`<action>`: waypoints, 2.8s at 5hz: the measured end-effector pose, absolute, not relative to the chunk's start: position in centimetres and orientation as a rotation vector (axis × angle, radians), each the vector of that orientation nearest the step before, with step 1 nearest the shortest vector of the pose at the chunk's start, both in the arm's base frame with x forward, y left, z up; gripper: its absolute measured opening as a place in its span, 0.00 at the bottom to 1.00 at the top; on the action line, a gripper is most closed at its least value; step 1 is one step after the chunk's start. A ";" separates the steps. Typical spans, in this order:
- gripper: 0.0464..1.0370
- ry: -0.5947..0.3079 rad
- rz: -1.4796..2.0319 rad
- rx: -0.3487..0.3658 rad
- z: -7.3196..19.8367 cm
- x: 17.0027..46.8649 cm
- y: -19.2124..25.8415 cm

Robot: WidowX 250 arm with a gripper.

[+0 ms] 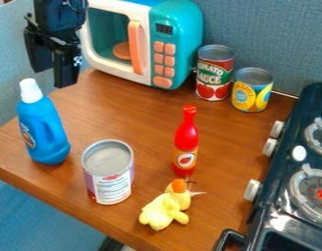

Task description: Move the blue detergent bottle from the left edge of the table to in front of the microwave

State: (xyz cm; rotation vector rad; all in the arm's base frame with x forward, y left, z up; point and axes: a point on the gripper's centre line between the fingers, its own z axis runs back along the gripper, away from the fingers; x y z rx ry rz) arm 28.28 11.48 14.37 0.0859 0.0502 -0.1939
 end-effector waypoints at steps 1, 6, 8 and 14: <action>0.96 0.064 -0.181 0.105 13.7 27.9 11.7; 0.96 0.145 -0.121 0.077 13.4 26.6 14.6; 0.96 0.134 -0.121 0.043 13.1 25.9 15.5; 0.46 0.115 -0.164 -0.024 11.8 25.4 13.4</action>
